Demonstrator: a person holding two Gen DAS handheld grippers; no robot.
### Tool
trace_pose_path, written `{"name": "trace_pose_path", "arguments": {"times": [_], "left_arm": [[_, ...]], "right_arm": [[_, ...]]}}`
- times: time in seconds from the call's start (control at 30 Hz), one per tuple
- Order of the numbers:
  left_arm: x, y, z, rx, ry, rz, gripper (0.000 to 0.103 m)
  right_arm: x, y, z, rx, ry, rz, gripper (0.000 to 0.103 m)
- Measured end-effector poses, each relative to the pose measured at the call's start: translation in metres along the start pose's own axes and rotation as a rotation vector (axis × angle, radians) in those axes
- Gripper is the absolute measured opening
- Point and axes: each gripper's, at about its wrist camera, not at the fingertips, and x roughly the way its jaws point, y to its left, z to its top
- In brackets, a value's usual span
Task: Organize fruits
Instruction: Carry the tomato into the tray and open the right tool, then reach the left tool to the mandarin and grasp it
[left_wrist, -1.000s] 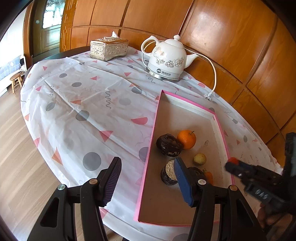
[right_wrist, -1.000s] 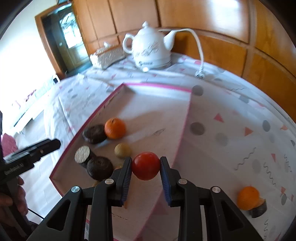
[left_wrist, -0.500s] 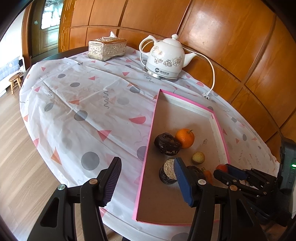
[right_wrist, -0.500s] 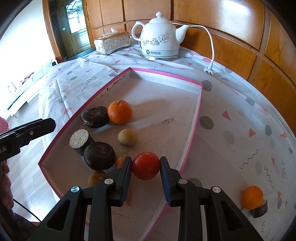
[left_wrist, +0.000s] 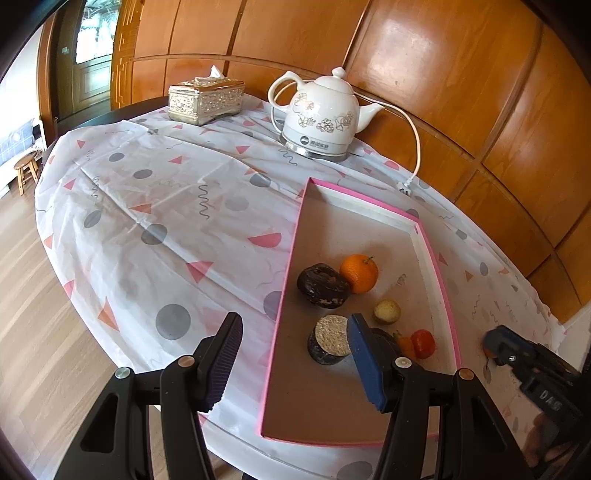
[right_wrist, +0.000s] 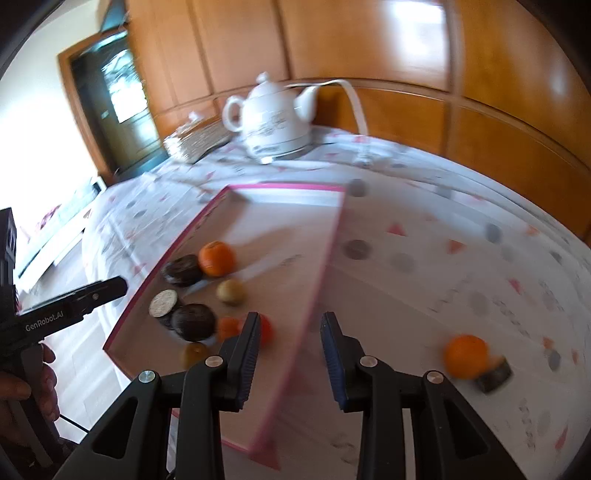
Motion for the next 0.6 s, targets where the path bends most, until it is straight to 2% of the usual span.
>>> {"name": "trace_pose_path", "arguments": {"times": [0.23,0.6], "left_arm": [[-0.002,-0.008,0.000,0.027,0.000,-0.011,0.059],[-0.003,-0.018,-0.001,0.058,0.005,-0.015,0.059]], "right_arm": [[-0.026,-0.054,-0.021,0.135,-0.035,-0.111,0.033],[-0.060,-0.157,-0.079,0.400,-0.024,-0.376,0.033]]}}
